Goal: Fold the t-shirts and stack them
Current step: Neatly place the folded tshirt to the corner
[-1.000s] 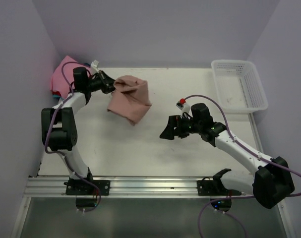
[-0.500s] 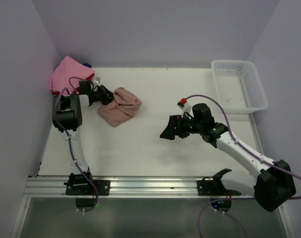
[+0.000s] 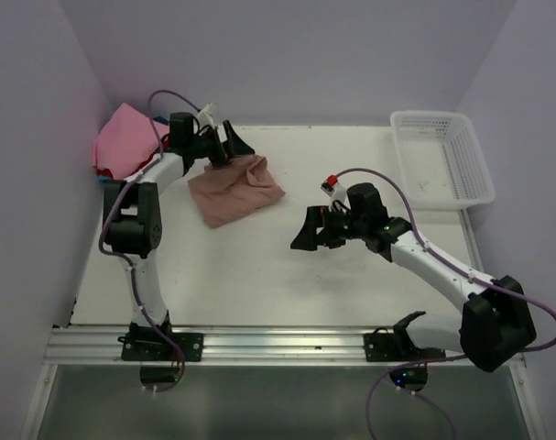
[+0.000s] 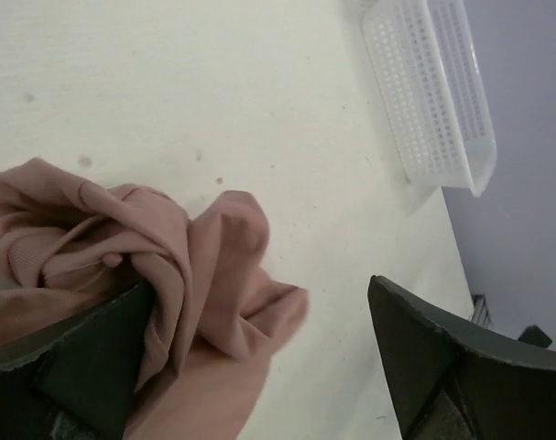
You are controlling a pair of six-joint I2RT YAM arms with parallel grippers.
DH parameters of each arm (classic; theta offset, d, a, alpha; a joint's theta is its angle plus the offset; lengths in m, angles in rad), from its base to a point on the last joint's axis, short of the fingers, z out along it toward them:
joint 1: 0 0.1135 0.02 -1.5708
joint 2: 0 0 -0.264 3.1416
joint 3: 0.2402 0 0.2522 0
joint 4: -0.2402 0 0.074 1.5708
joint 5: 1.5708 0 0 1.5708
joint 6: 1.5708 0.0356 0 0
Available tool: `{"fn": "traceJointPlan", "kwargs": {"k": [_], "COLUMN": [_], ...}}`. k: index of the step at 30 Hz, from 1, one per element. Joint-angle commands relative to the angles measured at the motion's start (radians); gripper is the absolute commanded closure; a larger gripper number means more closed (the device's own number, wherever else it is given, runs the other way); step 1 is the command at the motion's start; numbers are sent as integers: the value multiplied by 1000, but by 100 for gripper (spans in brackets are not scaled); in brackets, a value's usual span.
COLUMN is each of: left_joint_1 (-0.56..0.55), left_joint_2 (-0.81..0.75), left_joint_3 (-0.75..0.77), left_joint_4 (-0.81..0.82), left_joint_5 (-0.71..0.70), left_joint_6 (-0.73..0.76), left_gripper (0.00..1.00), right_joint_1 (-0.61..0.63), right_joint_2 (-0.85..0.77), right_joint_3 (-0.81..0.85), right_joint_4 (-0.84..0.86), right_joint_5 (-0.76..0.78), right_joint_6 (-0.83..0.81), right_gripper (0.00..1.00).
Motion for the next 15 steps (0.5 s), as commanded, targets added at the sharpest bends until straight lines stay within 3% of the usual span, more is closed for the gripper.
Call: {"fn": "traceJointPlan", "kwargs": {"k": [1, 8, 12, 15], "left_joint_1": [-52, -58, -57, -53], "left_joint_2": [-168, -380, -438, -474], "left_joint_3": [-19, -390, -451, -486], "left_joint_4": [-113, -150, -182, -181], "left_joint_5": [-82, -281, -465, -523], "left_joint_6": [149, 189, 166, 137], "left_gripper": [0, 0, 0, 0], "right_joint_1": [4, 16, 16, 16], "right_joint_2": [74, 381, 620, 762], "right_joint_3": [138, 421, 670, 812], "right_joint_4": [25, 50, -1, -38], "right_joint_5": [-10, -21, 11, 8], "right_joint_6": [-36, -46, -33, -15], "right_gripper": [1, 1, 1, 2]}}
